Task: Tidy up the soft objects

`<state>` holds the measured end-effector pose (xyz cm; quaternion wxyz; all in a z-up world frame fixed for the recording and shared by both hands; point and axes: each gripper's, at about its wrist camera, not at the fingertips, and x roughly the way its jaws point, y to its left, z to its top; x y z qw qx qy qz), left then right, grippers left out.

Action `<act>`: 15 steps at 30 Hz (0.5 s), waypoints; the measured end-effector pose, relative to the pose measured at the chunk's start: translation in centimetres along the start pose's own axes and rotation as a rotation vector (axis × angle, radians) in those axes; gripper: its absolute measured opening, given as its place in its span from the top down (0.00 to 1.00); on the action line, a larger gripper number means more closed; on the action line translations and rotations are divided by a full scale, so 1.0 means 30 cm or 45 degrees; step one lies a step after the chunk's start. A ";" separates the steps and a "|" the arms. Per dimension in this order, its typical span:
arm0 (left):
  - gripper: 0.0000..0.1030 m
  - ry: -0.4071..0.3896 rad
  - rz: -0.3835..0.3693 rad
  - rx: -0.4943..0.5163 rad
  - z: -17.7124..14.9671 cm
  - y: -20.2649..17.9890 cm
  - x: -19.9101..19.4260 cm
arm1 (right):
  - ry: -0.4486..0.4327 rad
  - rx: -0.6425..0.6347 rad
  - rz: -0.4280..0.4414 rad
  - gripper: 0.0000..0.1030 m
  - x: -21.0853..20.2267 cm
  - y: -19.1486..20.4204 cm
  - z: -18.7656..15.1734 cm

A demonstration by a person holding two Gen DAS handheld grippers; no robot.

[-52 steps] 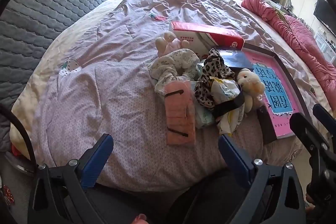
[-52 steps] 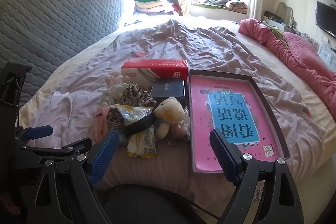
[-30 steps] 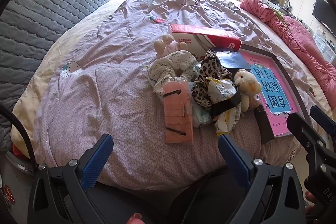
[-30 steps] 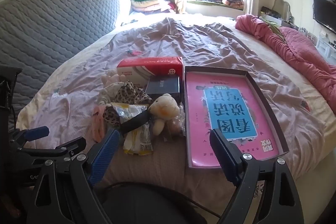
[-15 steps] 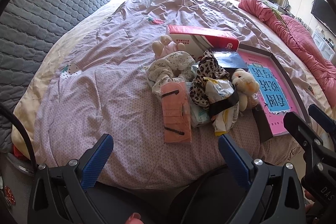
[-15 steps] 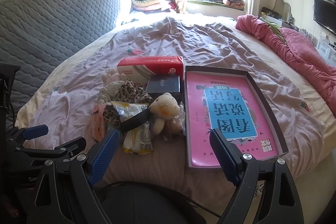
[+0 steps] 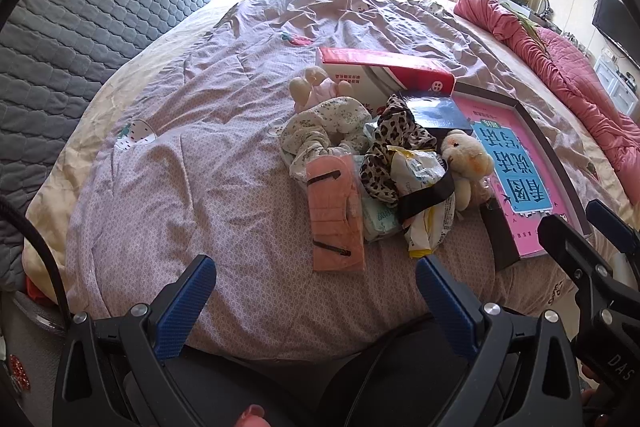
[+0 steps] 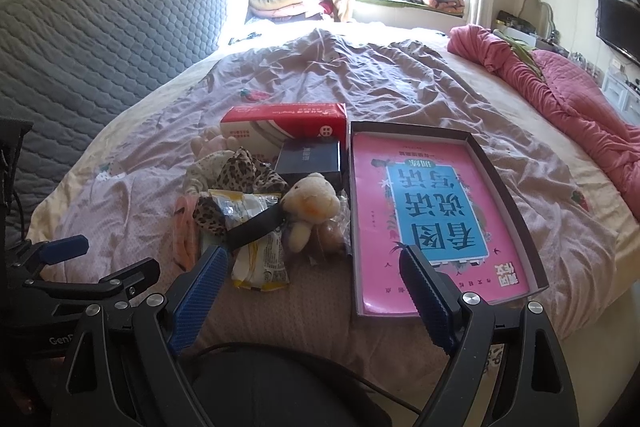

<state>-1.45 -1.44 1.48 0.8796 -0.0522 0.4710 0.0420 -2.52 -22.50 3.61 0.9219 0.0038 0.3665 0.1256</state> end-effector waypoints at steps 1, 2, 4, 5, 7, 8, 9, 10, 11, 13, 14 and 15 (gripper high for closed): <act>0.02 0.000 0.001 0.002 0.000 -0.001 0.001 | 0.002 -0.001 0.004 0.14 0.000 0.000 -0.002; 0.02 0.000 0.001 0.003 0.000 0.000 0.001 | 0.003 -0.001 0.002 0.14 0.000 0.001 -0.003; 0.02 -0.001 -0.001 0.002 -0.001 0.001 0.000 | 0.002 0.001 0.004 0.14 0.000 0.000 -0.003; 0.02 -0.001 0.001 0.003 -0.001 -0.001 0.001 | 0.002 0.001 0.002 0.14 -0.001 0.000 -0.004; 0.02 0.000 -0.002 0.003 -0.002 -0.001 0.001 | 0.003 0.001 0.005 0.14 0.001 0.000 -0.003; 0.02 0.000 -0.002 0.004 -0.002 -0.003 0.002 | 0.004 0.002 0.004 0.14 0.000 0.000 -0.005; 0.02 0.000 -0.001 0.005 -0.002 -0.002 0.001 | 0.003 0.001 0.006 0.14 0.001 0.000 -0.003; 0.02 0.000 -0.001 0.004 -0.002 -0.002 0.002 | 0.004 0.001 0.005 0.14 0.001 0.000 -0.003; 0.02 0.000 0.000 0.003 -0.002 -0.003 0.002 | 0.005 0.001 0.004 0.14 0.001 0.000 -0.004; 0.02 0.000 -0.002 0.002 -0.003 -0.003 0.004 | 0.006 0.003 0.005 0.14 0.001 -0.002 -0.003; 0.02 0.001 -0.002 0.000 -0.003 -0.002 0.005 | 0.006 0.004 0.005 0.14 0.002 -0.002 -0.002; 0.02 0.001 0.000 0.000 -0.003 -0.002 0.005 | 0.007 0.005 0.006 0.14 0.002 -0.003 -0.002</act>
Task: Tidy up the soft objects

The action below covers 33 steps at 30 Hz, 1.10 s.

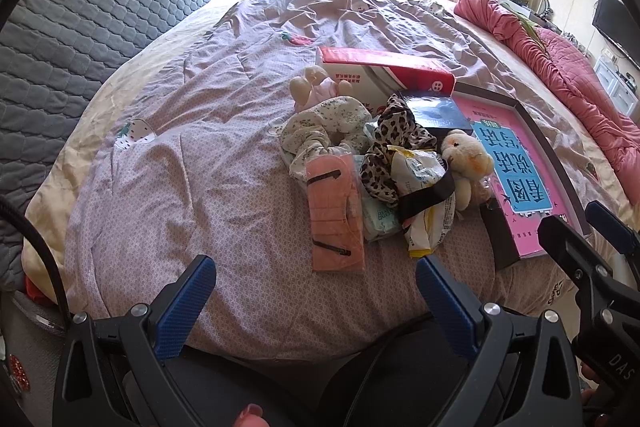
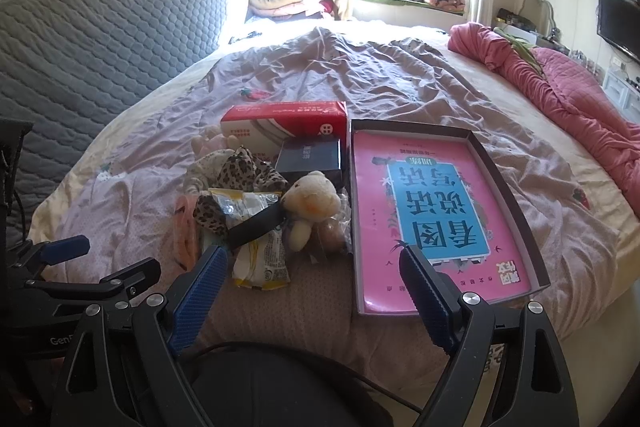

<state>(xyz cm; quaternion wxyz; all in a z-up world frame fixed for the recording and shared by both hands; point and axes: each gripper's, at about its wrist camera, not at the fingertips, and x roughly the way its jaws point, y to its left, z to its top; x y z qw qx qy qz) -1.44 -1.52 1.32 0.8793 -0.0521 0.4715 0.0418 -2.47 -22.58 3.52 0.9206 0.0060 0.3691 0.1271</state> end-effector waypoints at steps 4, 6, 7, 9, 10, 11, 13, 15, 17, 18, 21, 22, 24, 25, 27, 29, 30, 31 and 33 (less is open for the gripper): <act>0.02 0.003 -0.002 -0.009 0.001 0.007 0.003 | 0.002 0.000 -0.002 0.14 0.000 0.001 0.001; 0.02 0.006 -0.005 -0.013 0.001 0.011 0.006 | 0.002 -0.001 -0.001 0.14 -0.001 0.000 0.000; 0.02 0.006 -0.005 -0.014 0.000 0.012 0.005 | 0.004 -0.001 -0.002 0.14 0.000 0.000 0.001; 0.02 0.010 -0.011 -0.019 -0.001 0.016 0.008 | 0.007 0.000 0.000 0.14 0.000 0.000 0.000; 0.02 0.014 -0.015 -0.025 -0.001 0.021 0.012 | 0.008 -0.001 0.001 0.14 0.001 0.001 0.000; 0.02 0.017 -0.022 -0.034 -0.003 0.025 0.015 | 0.011 -0.002 0.004 0.14 0.003 0.002 0.000; 0.02 0.027 -0.036 -0.051 -0.003 0.037 0.022 | 0.019 -0.003 0.007 0.14 0.009 0.006 -0.001; 0.02 0.041 -0.058 -0.073 -0.004 0.053 0.032 | 0.030 -0.001 0.013 0.14 0.017 0.008 -0.001; 0.02 0.064 -0.073 -0.100 -0.005 0.072 0.048 | 0.048 0.002 0.021 0.14 0.030 0.009 0.000; 0.02 0.074 -0.082 -0.117 -0.005 0.083 0.056 | 0.057 0.002 0.025 0.14 0.036 0.010 -0.001; 0.02 0.105 -0.098 -0.161 -0.008 0.115 0.083 | 0.083 0.003 0.045 0.14 0.059 0.013 0.001; 0.02 0.115 -0.103 -0.171 -0.008 0.124 0.093 | 0.088 0.004 0.052 0.14 0.063 0.012 0.002; 0.02 0.126 -0.107 -0.186 -0.009 0.135 0.108 | 0.103 0.001 0.065 0.14 0.080 0.016 0.003; 0.02 0.128 -0.112 -0.192 -0.009 0.139 0.114 | 0.111 -0.002 0.071 0.14 0.086 0.017 0.003; 0.02 0.136 -0.124 -0.201 -0.008 0.142 0.130 | 0.127 -0.011 0.080 0.14 0.103 0.025 0.004; 0.02 0.138 -0.141 -0.206 -0.003 0.142 0.145 | 0.147 -0.020 0.086 0.14 0.123 0.030 0.005; 0.02 0.139 -0.150 -0.208 0.000 0.139 0.155 | 0.159 -0.024 0.089 0.14 0.133 0.032 0.006; 0.02 0.138 -0.163 -0.207 0.006 0.137 0.166 | 0.170 -0.026 0.094 0.14 0.141 0.035 0.007; 0.04 0.130 -0.186 -0.203 0.017 0.131 0.184 | 0.197 -0.031 0.095 0.14 0.167 0.040 0.008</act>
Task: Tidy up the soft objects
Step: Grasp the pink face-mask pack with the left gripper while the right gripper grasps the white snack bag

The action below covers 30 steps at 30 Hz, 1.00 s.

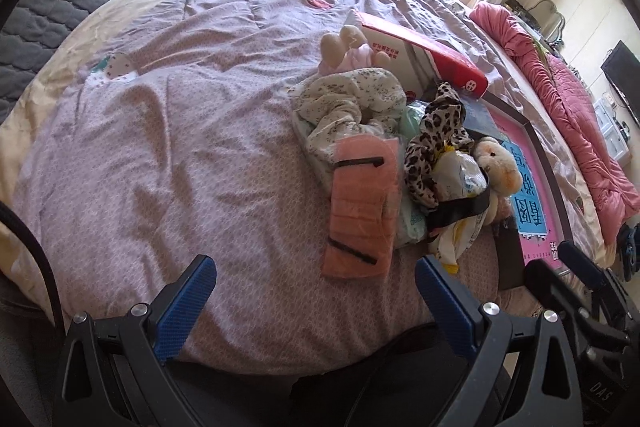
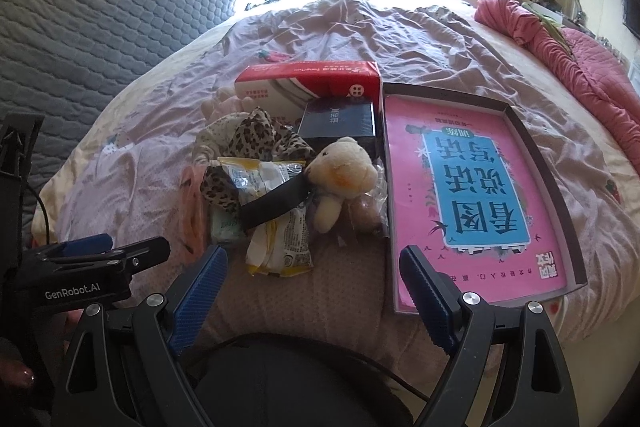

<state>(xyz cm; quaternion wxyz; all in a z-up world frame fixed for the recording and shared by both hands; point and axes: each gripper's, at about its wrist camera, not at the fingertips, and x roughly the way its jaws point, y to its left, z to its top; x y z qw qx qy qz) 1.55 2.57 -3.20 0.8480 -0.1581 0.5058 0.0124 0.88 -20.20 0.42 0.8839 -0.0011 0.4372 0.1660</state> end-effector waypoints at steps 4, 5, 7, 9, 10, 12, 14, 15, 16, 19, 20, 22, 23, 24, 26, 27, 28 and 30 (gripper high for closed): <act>0.08 0.018 -0.070 0.013 0.026 -0.014 0.050 | 0.048 -0.009 0.014 0.14 0.045 0.006 0.009; 0.12 0.025 -0.089 0.010 0.031 -0.013 0.063 | 0.059 -0.011 0.018 0.14 0.054 0.007 0.012; 0.16 0.043 -0.130 -0.001 0.040 -0.007 0.087 | 0.075 -0.009 0.028 0.14 0.072 0.007 0.016; 0.22 0.063 -0.159 -0.015 0.045 -0.002 0.109 | 0.082 0.005 0.031 0.14 0.087 0.002 0.023; 0.23 0.067 -0.175 -0.024 0.049 0.001 0.119 | 0.082 0.017 0.037 0.14 0.092 0.000 0.027; 0.27 0.071 -0.211 -0.030 0.056 0.003 0.135 | 0.078 0.043 0.047 0.14 0.106 -0.006 0.035; 0.30 0.074 -0.238 -0.034 0.064 0.007 0.145 | 0.076 0.045 0.045 0.14 0.122 -0.001 0.042; 0.33 0.074 -0.255 -0.032 0.069 0.009 0.148 | 0.072 0.040 0.043 0.14 0.128 0.003 0.045; 0.36 0.077 -0.275 -0.030 0.072 0.009 0.153 | 0.067 0.034 0.044 0.14 0.130 0.008 0.047; 0.44 0.091 -0.319 -0.030 0.074 0.012 0.169 | 0.059 0.022 0.050 0.14 0.144 0.018 0.056; 0.48 0.094 -0.336 -0.032 0.072 0.015 0.171 | 0.059 0.019 0.050 0.14 0.151 0.020 0.058; 0.52 0.099 -0.367 -0.033 0.073 0.022 0.175 | 0.070 0.017 0.053 0.14 0.166 0.023 0.060; 0.55 0.102 -0.379 -0.034 0.074 0.025 0.176 | 0.078 0.017 0.055 0.14 0.177 0.023 0.063; 0.55 0.105 -0.398 -0.034 0.075 0.029 0.177 | 0.086 0.016 0.060 0.14 0.184 0.025 0.064; 0.56 0.103 -0.412 -0.036 0.073 0.034 0.174 | 0.099 0.013 0.063 0.16 0.200 0.027 0.068; 0.56 0.104 -0.420 -0.034 0.073 0.042 0.174 | 0.102 0.012 0.070 0.17 0.206 0.028 0.071; 0.56 0.102 -0.425 -0.030 0.073 0.043 0.173 | 0.106 0.011 0.075 0.20 0.212 0.030 0.072; 0.56 0.102 -0.443 -0.027 0.071 0.048 0.167 | 0.114 0.012 0.082 0.24 0.222 0.033 0.077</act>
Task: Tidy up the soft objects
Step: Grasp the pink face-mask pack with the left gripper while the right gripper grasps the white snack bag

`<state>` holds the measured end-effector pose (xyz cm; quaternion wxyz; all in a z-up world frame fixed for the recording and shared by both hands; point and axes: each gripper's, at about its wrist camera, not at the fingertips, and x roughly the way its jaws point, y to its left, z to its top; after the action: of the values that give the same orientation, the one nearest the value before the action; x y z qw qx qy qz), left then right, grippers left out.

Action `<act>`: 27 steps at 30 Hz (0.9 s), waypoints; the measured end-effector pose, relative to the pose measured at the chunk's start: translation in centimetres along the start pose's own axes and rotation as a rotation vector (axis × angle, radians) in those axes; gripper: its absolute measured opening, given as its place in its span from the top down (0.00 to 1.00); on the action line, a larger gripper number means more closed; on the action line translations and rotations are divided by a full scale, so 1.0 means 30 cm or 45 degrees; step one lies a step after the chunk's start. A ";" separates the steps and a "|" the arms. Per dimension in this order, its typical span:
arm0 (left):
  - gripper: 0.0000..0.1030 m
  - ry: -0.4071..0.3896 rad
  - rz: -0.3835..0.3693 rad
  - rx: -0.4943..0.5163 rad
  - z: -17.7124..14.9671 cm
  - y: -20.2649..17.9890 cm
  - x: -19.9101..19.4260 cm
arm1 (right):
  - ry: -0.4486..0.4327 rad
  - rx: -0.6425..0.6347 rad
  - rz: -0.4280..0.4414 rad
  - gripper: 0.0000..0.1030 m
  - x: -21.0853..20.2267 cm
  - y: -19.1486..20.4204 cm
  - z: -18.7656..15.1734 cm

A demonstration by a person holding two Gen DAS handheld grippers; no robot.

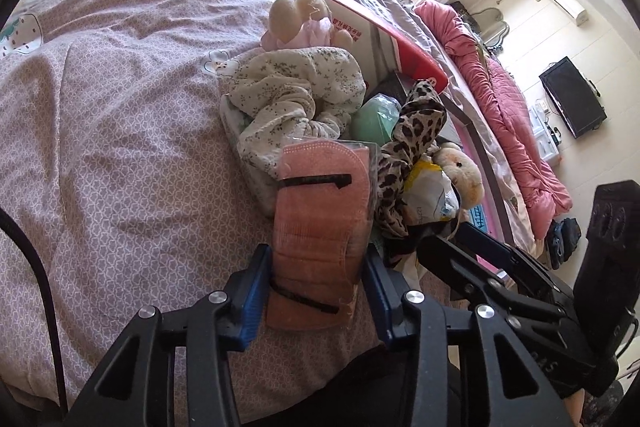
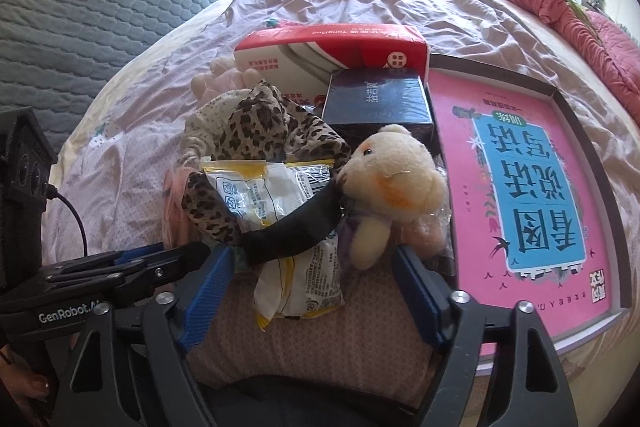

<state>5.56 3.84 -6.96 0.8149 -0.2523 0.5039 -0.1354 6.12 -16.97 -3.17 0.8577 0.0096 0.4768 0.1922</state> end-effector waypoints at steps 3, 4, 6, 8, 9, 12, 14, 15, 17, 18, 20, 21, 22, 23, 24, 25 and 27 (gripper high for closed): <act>0.57 -0.003 -0.016 -0.003 0.001 0.010 -0.010 | 0.020 0.000 0.000 0.24 0.020 0.007 0.007; 0.57 -0.006 -0.022 -0.006 0.003 0.013 -0.013 | 0.031 0.002 0.002 0.24 0.028 0.008 0.009; 0.57 -0.010 -0.023 -0.010 0.003 0.019 -0.013 | 0.044 -0.005 0.005 0.24 0.039 0.013 0.013; 0.57 -0.014 -0.023 -0.013 0.006 0.023 -0.016 | 0.073 -0.012 0.010 0.25 0.061 0.018 0.017; 0.57 -0.013 -0.026 -0.015 0.002 0.027 -0.018 | 0.082 -0.008 0.019 0.27 0.072 0.015 0.019; 0.57 -0.006 -0.025 -0.017 0.003 0.032 -0.013 | 0.104 0.032 0.074 0.33 0.095 -0.007 0.023; 0.57 -0.008 -0.007 -0.002 -0.004 0.026 -0.014 | 0.085 0.045 0.107 0.38 0.087 -0.014 0.021; 0.58 -0.011 -0.006 0.007 -0.005 0.020 -0.015 | 0.073 0.043 0.116 0.40 0.080 -0.014 0.020; 0.58 -0.017 -0.003 0.020 -0.006 0.006 -0.018 | 0.052 0.042 0.131 0.44 0.067 -0.014 0.018; 0.58 -0.023 0.005 0.027 -0.006 0.001 -0.021 | 0.043 0.051 0.138 0.44 0.060 -0.018 0.016; 0.58 -0.035 0.014 0.035 -0.005 -0.006 -0.027 | 0.023 0.075 0.163 0.45 0.041 -0.029 0.009; 0.58 -0.042 0.017 0.037 -0.007 -0.007 -0.034 | 0.013 0.085 0.173 0.45 0.032 -0.034 0.006; 0.58 -0.050 0.020 0.040 -0.011 -0.008 -0.043 | 0.001 0.103 0.189 0.45 0.021 -0.044 0.001; 0.58 -0.062 0.026 0.045 -0.017 -0.009 -0.054 | -0.006 0.113 0.202 0.46 0.010 -0.050 -0.004; 0.58 -0.075 0.034 0.051 -0.018 -0.014 -0.064 | -0.015 0.124 0.217 0.46 -0.001 -0.053 -0.005; 0.58 -0.083 0.039 0.055 -0.019 -0.015 -0.069 | -0.030 0.137 0.222 0.46 -0.015 -0.060 -0.008; 0.58 -0.103 0.046 0.065 -0.024 -0.023 -0.086 | -0.055 0.139 0.242 0.46 -0.041 -0.062 -0.013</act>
<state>3.77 4.29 -4.89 0.8432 -0.2276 0.4713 -0.1229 5.82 -19.17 -2.74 0.8438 0.1056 0.4651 0.2463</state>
